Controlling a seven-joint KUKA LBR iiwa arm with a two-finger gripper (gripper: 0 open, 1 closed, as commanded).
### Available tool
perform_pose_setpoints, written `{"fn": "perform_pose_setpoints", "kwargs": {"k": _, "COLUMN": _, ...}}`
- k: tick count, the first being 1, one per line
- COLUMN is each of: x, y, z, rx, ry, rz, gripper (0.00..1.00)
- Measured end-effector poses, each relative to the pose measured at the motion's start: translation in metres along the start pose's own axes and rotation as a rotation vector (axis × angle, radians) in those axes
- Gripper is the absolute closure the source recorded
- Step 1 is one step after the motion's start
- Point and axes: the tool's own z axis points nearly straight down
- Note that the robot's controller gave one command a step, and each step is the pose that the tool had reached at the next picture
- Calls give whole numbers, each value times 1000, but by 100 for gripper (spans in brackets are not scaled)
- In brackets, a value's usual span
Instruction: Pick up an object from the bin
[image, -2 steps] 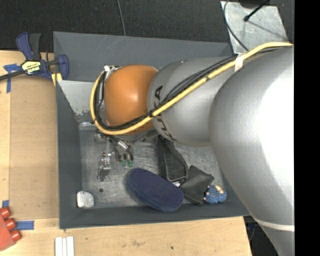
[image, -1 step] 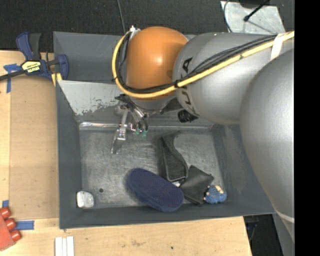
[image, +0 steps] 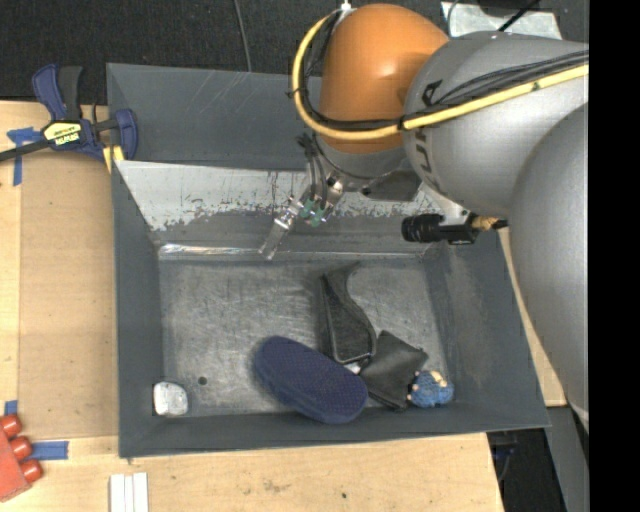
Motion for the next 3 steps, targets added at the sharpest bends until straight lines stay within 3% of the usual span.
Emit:
{"fn": "perform_pose_setpoints", "kwargs": {"k": 1, "x": -32, "y": -73, "z": 13, "rx": 5, "ry": 4, "rz": 288, "gripper": 0}}
{"fn": "perform_pose_setpoints", "kwargs": {"k": 2, "x": -6, "y": -79, "z": -37, "rx": -1, "ry": 2, "rz": 292, "gripper": 0}}
{"fn": "perform_pose_setpoints", "kwargs": {"k": 3, "x": 50, "y": -118, "z": 87, "rx": 12, "ry": 12, "rz": 245, "gripper": 0}}
